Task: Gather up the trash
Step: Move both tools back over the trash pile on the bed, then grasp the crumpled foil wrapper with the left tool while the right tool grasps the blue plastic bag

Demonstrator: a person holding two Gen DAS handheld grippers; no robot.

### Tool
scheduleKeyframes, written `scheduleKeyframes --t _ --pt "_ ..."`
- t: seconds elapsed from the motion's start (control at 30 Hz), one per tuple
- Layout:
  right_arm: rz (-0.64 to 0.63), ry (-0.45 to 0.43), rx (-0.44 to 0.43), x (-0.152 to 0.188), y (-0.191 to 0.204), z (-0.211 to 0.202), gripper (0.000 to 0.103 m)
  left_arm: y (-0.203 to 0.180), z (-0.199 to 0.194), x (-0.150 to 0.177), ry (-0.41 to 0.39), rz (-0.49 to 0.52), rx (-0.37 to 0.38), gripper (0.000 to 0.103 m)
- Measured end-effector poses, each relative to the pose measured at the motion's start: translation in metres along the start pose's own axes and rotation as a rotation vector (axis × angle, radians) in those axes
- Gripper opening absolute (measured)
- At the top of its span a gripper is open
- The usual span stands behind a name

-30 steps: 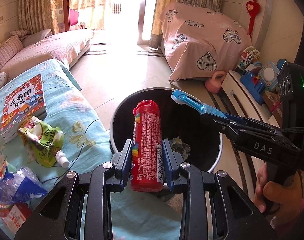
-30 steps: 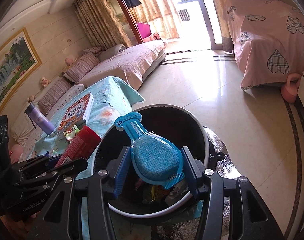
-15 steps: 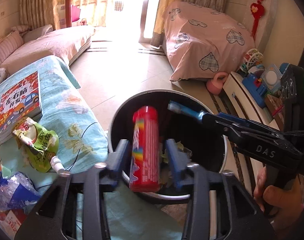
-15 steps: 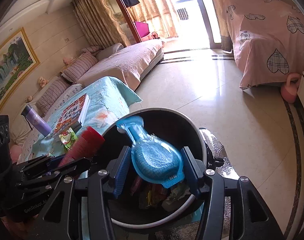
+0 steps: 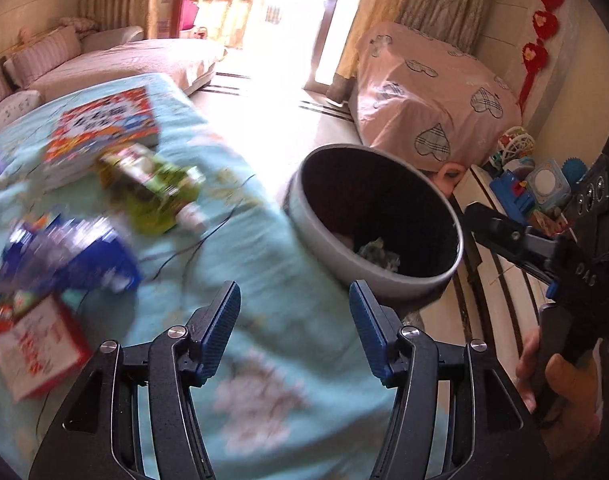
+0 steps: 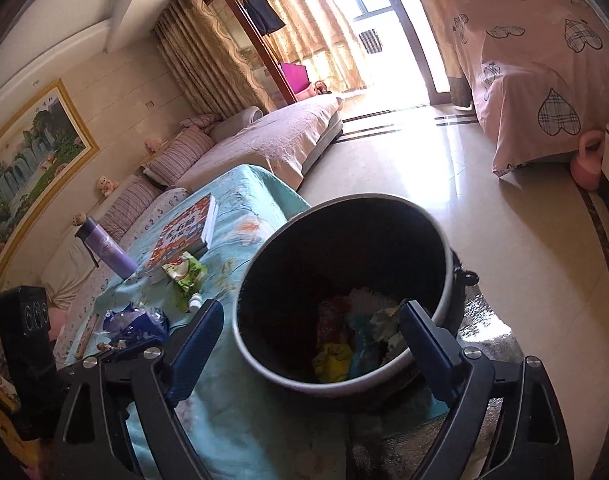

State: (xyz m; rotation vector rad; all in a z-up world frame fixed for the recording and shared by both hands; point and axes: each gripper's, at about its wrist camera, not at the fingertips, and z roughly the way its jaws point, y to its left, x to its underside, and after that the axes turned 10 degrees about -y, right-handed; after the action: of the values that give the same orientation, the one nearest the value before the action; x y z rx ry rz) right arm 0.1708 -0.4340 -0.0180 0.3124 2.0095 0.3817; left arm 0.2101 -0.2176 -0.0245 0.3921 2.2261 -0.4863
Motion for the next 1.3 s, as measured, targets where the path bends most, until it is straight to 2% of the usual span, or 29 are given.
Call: scheduleKeyframes --t 0.2,0.47,0.6,1.0,1.3 --pt "-0.036 0.034 -0.051 0.037 0.043 -0.009 0.095 0.047 -0.041 0.033 0.005 -0.042 -0.072 0.058" --pt "-0.068 0.118 -0.104 0.076 0.091 0.004 0.096 0.105 -0.082 0.062 -0.009 -0.124 -0.163 0.058" --pt "-0.092 0.156 -0.129 0.091 0.114 0.012 0.096 0.129 -0.095 0.070 -0.013 -0.164 -0.184 0.058" --pt "-0.124 0.200 -0.180 0.108 0.158 0.045 0.096 0.175 -0.113 0.070 -0.051 -0.217 -0.217 0.058" --pt "-0.066 0.192 -0.211 0.097 0.170 0.079 0.095 0.207 -0.098 0.056 -0.047 -0.280 -0.240 0.057"
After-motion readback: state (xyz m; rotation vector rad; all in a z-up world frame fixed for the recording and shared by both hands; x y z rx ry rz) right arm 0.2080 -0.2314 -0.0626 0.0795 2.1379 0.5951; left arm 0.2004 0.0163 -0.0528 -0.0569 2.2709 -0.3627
